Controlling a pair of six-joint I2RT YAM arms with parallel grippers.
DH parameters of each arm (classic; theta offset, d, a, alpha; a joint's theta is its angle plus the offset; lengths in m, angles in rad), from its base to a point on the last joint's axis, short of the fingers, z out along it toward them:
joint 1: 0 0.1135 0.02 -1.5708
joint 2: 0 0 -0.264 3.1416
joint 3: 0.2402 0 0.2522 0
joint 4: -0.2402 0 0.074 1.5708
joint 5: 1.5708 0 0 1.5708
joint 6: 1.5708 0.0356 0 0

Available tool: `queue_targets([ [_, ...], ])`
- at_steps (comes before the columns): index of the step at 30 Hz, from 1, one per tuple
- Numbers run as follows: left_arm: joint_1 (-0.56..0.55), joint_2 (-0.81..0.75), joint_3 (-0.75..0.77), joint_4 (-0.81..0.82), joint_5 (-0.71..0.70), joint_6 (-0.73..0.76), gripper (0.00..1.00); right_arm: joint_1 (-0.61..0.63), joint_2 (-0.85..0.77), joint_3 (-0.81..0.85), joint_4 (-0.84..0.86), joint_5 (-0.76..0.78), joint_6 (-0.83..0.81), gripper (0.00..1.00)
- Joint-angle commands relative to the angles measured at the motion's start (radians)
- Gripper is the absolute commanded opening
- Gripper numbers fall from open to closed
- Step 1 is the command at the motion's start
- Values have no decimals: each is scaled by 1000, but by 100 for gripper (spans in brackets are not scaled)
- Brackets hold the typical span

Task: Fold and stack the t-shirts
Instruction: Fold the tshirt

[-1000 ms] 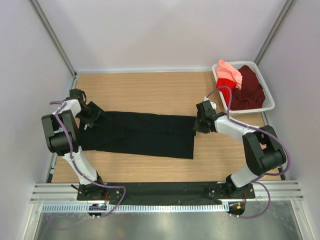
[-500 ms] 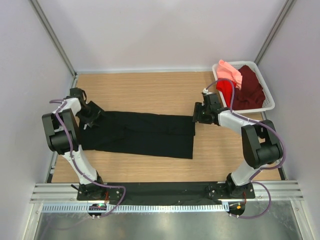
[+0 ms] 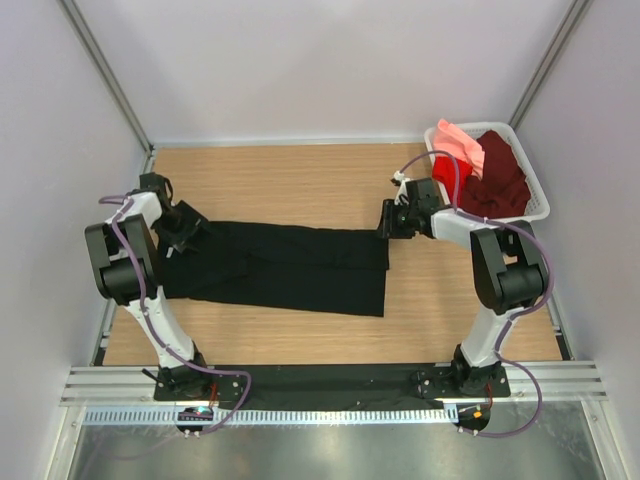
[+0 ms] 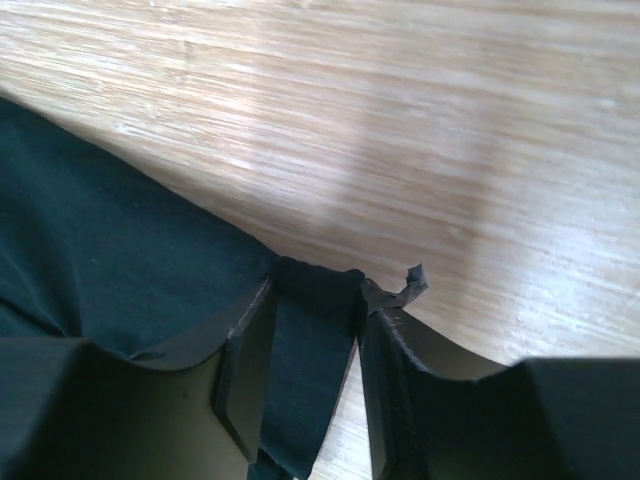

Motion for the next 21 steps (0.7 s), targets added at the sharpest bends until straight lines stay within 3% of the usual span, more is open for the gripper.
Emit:
queue_targets([
  [1,9,48,17,44,-79,20,66,-2,12,60,28,-45,-41,42],
  [3,8,52,20,44,-83,22,66,-2,15,65,23,-20,-41,36],
  [4,8,58,23,43,-85,22,66,0,16,71,17,-3,-41,21],
  [7,11,69,28,43,-109,22,66,-2,15,70,10,124,-37,2],
  [14,15,84,49,43,-180,-27,67,-20,53,103,-55,267,43,1],
  [18,3,123,126,107,-32,-32,68,-20,61,94,-79,238,86,2],
  [21,-40,144,210,145,74,-21,68,-20,13,56,-78,219,126,13],
])
